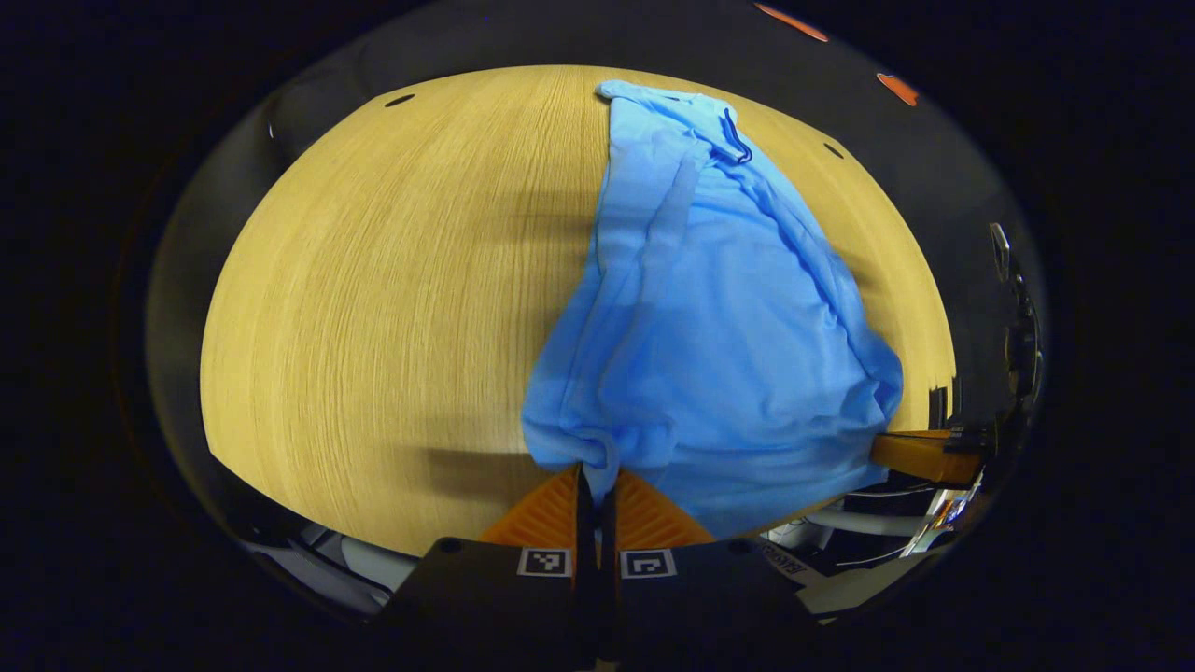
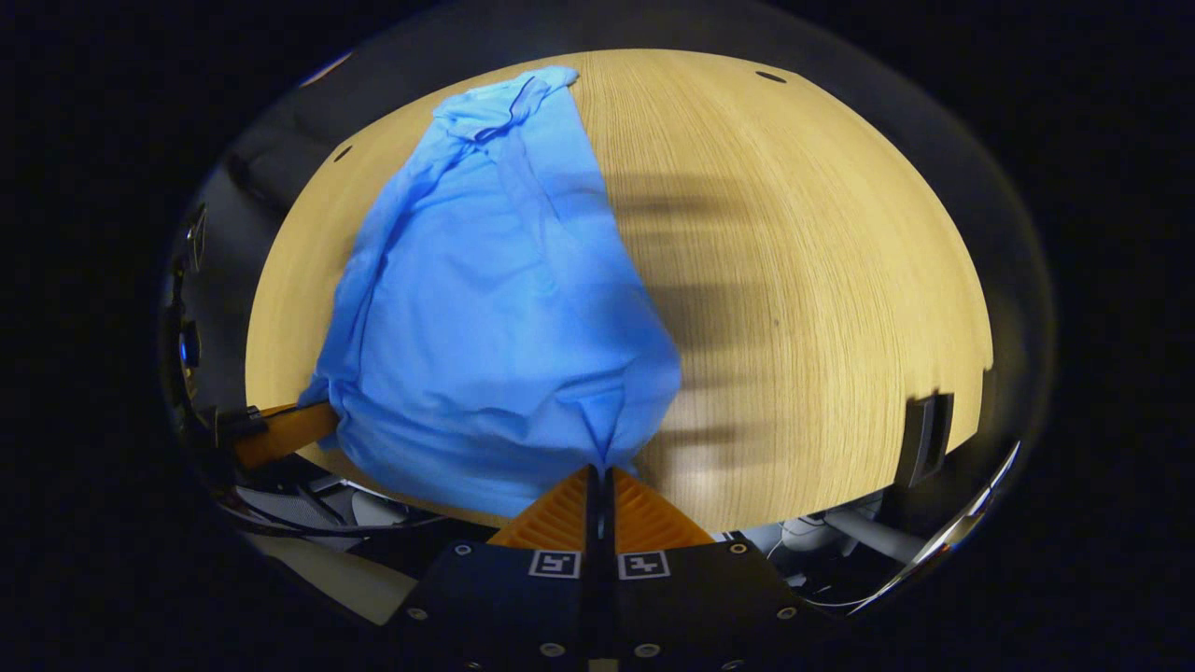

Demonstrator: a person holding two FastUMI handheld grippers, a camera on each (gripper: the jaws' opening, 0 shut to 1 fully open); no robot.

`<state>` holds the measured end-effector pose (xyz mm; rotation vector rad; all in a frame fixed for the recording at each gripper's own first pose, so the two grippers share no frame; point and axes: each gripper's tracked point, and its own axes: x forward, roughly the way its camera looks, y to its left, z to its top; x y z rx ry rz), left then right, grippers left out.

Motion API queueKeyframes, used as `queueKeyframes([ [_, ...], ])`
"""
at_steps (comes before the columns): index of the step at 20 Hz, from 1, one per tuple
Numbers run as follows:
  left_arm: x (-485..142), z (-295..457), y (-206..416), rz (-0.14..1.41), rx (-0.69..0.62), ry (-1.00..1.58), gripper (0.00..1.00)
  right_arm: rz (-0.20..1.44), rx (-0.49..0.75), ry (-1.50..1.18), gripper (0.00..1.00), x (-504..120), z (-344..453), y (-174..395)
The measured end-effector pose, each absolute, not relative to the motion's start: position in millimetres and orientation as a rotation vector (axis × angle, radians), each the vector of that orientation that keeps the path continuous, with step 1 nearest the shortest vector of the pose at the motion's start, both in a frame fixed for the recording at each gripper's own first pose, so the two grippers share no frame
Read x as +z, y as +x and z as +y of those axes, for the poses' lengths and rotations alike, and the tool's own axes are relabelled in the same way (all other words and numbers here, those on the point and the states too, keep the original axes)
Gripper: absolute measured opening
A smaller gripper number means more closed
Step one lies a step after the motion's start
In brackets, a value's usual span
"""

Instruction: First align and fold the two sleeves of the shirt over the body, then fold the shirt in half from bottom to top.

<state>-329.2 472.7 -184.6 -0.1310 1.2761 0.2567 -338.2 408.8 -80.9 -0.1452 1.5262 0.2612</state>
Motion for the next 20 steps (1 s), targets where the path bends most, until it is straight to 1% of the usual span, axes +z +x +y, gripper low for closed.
queueKeyframes([
  [4,-169,488,-273,1.202,0.261,-0.099,0.05,1.456,0.309,-0.155,0.00,-72,426,-289],
  [8,-156,500,-222,1.138,0.253,-0.061,0.07,1.356,0.334,-0.187,0.00,-61,439,-224],
  [10,-151,506,-197,1.117,0.252,-0.035,0.04,1.315,0.339,-0.194,0.00,-55,448,-193],
  [14,-133,519,-136,1.059,0.246,-0.008,0.05,1.242,0.348,-0.226,0.00,-48,460,-135],
  [15,-128,522,-122,1.047,0.245,-0.008,0.04,1.227,0.348,-0.228,0.00,-47,464,-120],
  [17,-116,533,-89,1.020,0.250,-0.025,0.05,1.197,0.348,-0.218,0.00,-39,470,-94],
  [18,-99,539,-75,1.007,0.253,-0.030,0.05,1.180,0.346,-0.211,0.00,-35,474,-79],
  [20,-94,550,-46,0.982,0.260,-0.028,0.05,1.146,0.344,-0.186,0.00,-30,489,-48],
])
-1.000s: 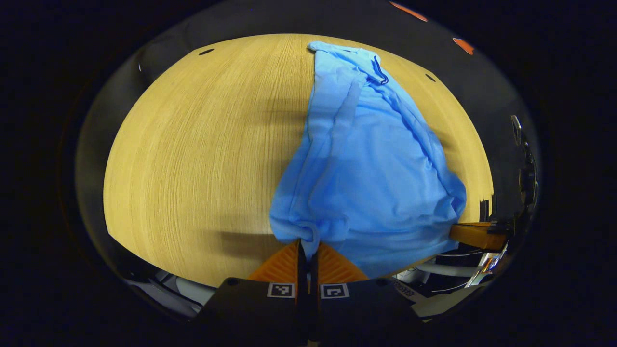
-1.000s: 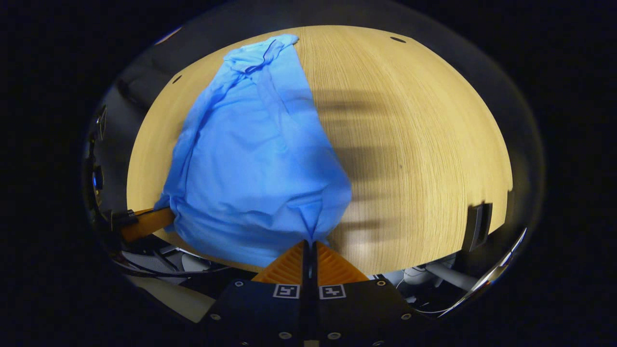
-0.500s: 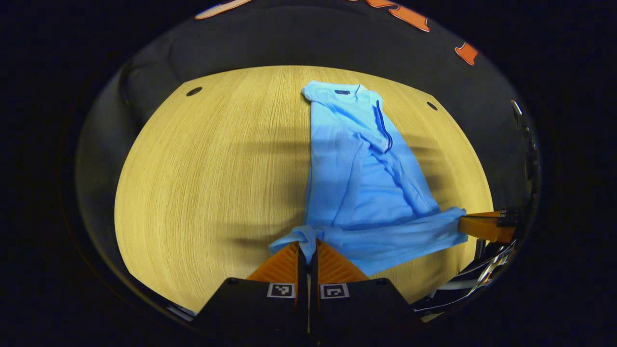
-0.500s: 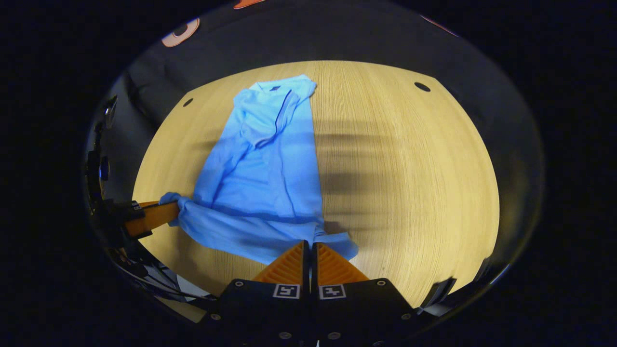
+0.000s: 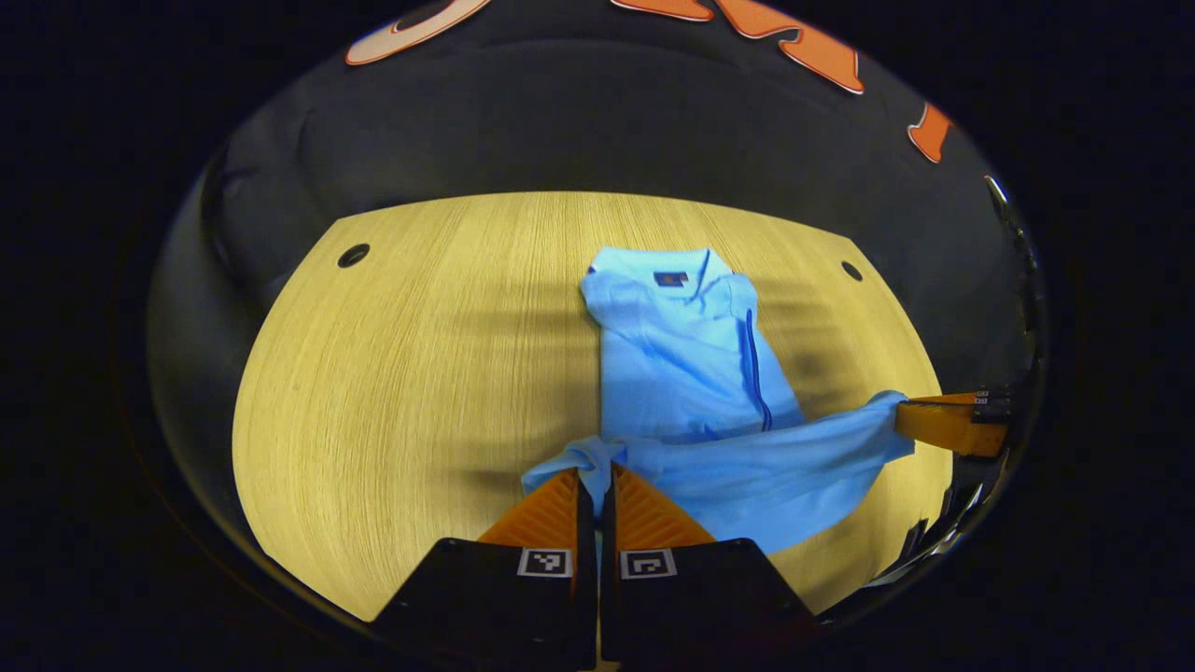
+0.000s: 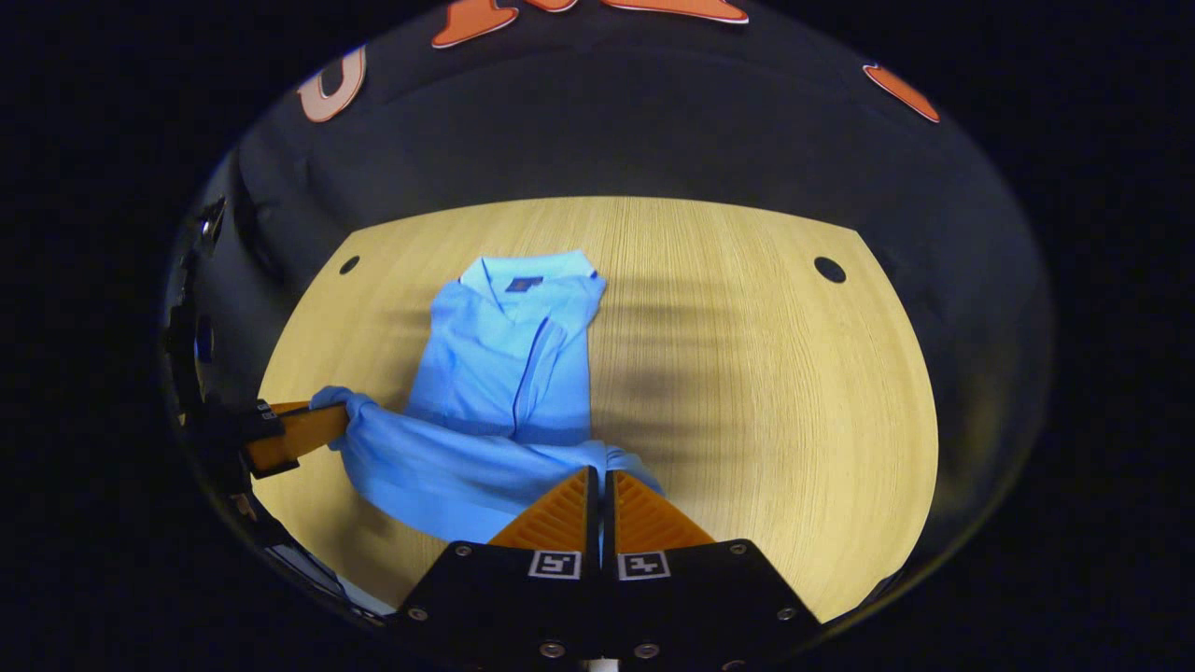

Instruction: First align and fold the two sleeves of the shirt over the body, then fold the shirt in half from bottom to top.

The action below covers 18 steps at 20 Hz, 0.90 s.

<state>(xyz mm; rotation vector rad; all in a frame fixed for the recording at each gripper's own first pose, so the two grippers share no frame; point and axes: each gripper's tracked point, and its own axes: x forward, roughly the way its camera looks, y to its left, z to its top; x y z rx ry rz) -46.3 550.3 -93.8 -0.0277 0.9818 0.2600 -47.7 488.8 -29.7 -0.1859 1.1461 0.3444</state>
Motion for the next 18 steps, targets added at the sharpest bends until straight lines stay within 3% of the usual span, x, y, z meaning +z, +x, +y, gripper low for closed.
queueKeyframes([
  [5,-74,578,14,0.928,0.269,-0.042,0.07,1.063,0.348,-0.194,0.00,-21,514,14],
  [13,-64,612,80,0.867,0.294,-0.033,0.05,1.047,0.341,-0.094,0.00,-35,542,68],
  [17,-61,621,95,0.847,0.285,0.048,0.07,0.982,0.305,-0.054,0.02,-36,546,90],
  [18,-60,624,100,0.836,0.286,0.061,0.08,0.967,0.296,-0.059,0.08,-35,544,94],
])
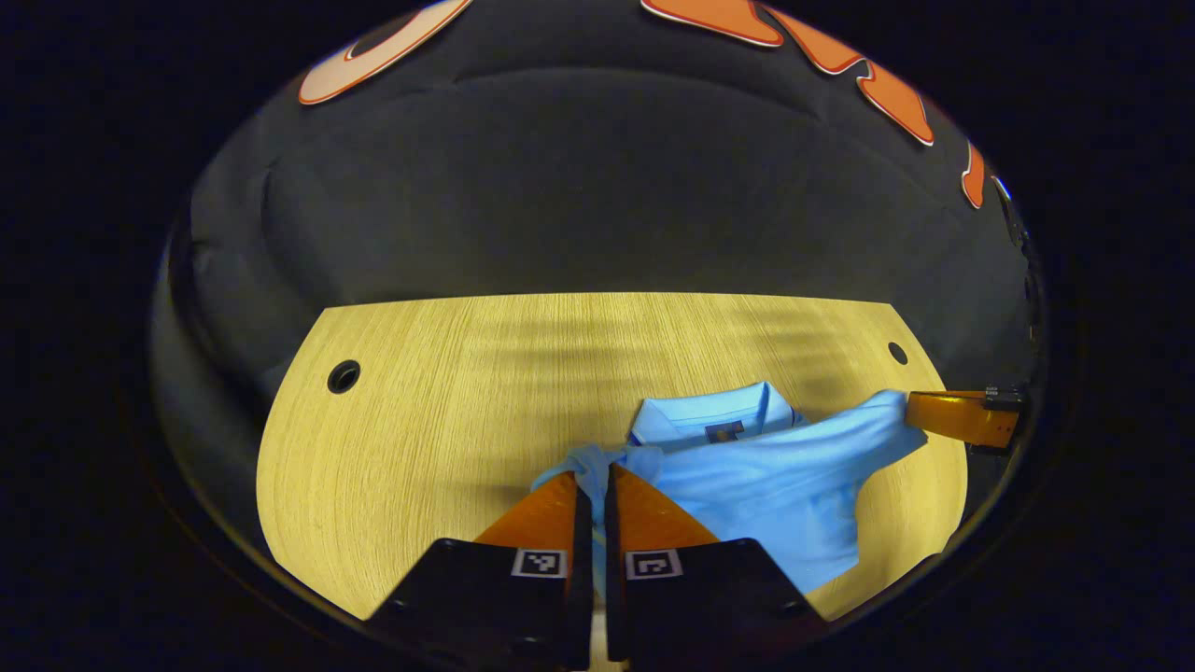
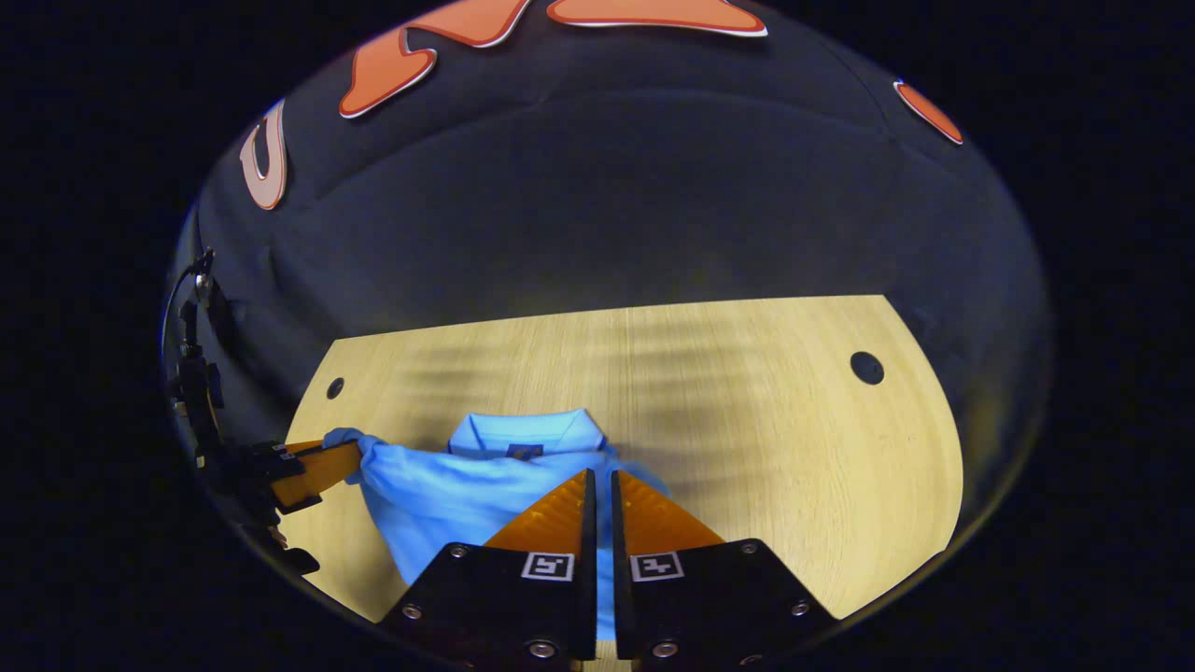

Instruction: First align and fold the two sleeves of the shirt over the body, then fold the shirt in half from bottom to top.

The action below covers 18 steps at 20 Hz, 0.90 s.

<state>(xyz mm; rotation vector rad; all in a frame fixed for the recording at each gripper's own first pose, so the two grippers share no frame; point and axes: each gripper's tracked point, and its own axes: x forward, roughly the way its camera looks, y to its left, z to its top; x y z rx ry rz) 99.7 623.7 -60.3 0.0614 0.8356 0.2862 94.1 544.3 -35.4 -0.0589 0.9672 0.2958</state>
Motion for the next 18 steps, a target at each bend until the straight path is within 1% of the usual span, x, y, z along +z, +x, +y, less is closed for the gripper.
queueKeyframes([
  [1,-61,626,102,0.826,0.289,0.063,0.20,0.963,0.287,-0.061,0.09,-36,542,96],
  [2,-58,627,101,0.818,0.295,0.061,0.25,0.964,0.273,-0.065,0.12,-36,539,97],
  [3,-57,630,101,0.809,0.307,0.062,0.26,0.967,0.264,-0.073,0.20,-37,537,96],
  [7,-40,637,100,0.753,0.327,0.084,0.99,0.916,0.260,-0.125,0.98,-23,534,95],
  [9,-19,637,99,0.692,0.332,0.096,0.98,0.882,0.268,-0.112,0.99,-6,537,91],
  [12,36,638,88,0.569,0.348,0.139,0.99,0.792,0.283,-0.084,0.99,32,541,90],
  [14,71,632,81,0.484,0.349,0.164,0.98,0.721,0.297,-0.049,0.98,64,545,88],
  [17,121,616,71,0.379,0.315,0.227,0.96,0.636,0.300,-0.008,0.98,104,544,80],
  [18,133,608,70,0.351,0.304,0.245,0.98,0.607,0.296,-0.008,0.98,116,542,79],
])
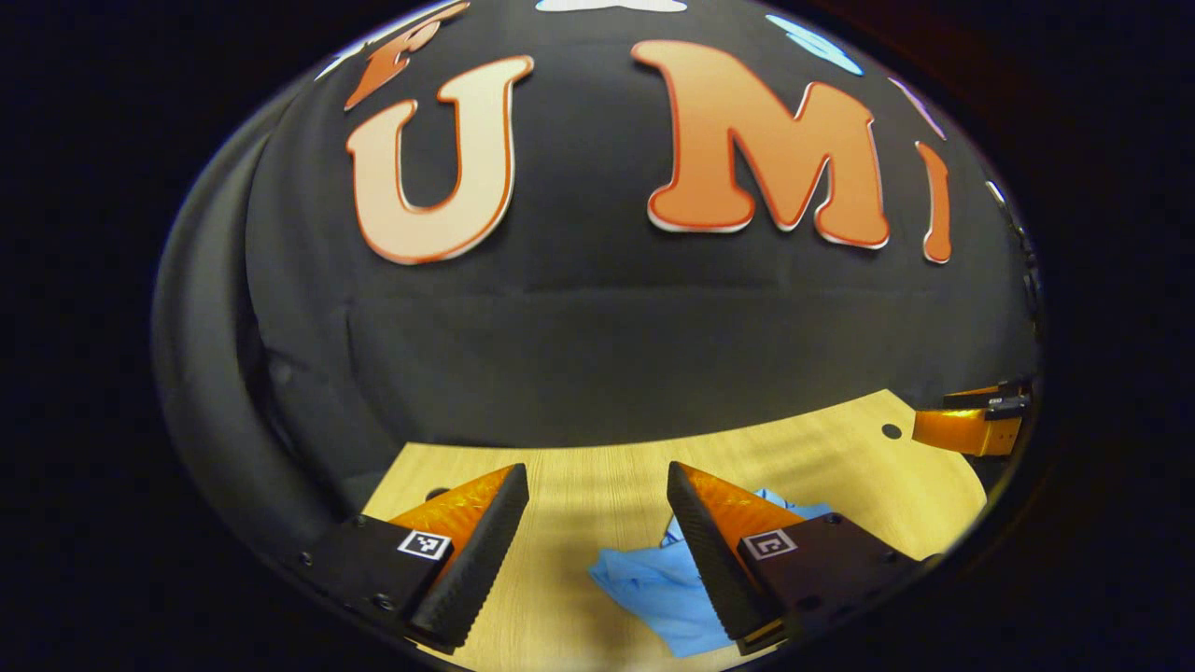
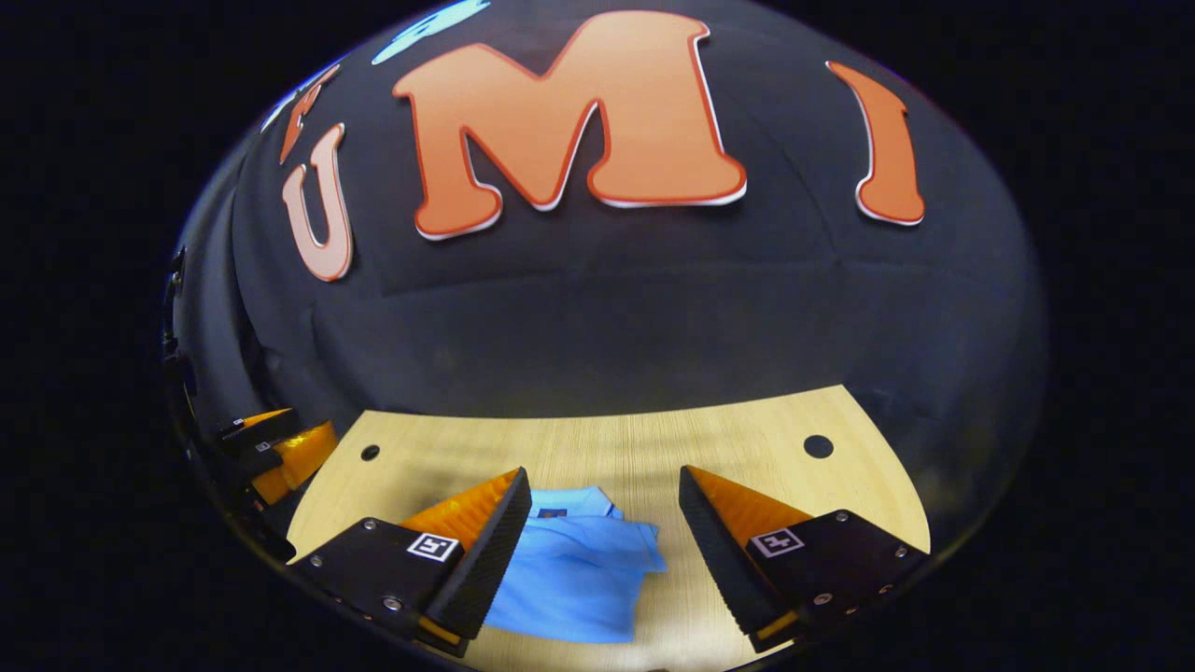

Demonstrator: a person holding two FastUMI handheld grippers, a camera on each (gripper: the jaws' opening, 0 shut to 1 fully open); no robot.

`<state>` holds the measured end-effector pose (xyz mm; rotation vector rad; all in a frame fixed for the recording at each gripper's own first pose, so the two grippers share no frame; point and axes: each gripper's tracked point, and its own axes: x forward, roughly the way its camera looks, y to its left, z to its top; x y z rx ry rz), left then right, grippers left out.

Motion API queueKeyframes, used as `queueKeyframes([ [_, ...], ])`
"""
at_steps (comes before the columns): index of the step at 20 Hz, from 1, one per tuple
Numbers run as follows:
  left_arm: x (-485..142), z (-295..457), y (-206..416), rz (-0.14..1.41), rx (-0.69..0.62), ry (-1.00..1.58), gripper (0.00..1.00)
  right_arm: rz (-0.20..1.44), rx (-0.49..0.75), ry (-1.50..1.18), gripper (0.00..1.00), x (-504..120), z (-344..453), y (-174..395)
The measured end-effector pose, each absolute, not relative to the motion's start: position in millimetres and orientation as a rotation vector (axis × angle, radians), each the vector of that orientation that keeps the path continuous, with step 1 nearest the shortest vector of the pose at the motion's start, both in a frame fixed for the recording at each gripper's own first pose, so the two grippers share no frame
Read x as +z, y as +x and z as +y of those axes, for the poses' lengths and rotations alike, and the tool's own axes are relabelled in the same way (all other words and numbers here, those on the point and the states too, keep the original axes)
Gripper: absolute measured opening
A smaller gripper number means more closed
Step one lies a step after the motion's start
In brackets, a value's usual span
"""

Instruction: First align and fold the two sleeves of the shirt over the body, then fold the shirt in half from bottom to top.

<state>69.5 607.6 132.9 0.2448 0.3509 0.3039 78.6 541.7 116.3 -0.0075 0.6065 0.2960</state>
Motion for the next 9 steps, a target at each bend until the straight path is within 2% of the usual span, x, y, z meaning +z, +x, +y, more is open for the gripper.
queueKeyframes([
  [5,180,573,44,0.254,0.257,0.235,0.97,0.470,0.285,-0.075,0.98,166,531,51],
  [9,193,557,15,0.207,0.240,0.264,0.98,0.386,0.321,-0.122,0.97,191,535,24],
])
